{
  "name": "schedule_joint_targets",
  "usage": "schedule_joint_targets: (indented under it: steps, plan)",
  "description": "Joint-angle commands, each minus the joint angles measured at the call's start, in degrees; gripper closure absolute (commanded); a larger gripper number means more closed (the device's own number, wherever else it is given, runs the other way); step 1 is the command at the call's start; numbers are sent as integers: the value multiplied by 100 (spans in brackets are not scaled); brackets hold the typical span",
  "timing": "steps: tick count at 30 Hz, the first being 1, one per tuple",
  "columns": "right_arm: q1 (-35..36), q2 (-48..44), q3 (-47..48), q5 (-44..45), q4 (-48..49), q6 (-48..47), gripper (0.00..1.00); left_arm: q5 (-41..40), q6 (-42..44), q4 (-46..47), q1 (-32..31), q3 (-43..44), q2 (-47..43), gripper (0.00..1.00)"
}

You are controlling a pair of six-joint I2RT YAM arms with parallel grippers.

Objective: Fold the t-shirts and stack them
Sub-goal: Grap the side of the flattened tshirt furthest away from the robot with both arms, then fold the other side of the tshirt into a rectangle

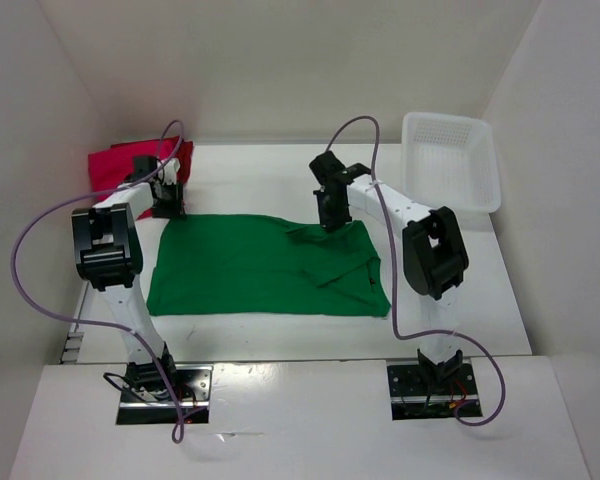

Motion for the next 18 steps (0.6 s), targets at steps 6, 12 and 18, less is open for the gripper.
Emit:
schedule_joint_targets:
  steps: [6,12,18]
  plan:
    - [43,-699,-32,56,283,143,100,-6,-49,-413,-114,66,384,90]
    - [43,-989,-216,109,283,196,100,99,92,-518,-61,-205,-186,100]
    - [43,-1507,-698,302,38,424,100,547,1259,-685,61,-593,-1232,100]
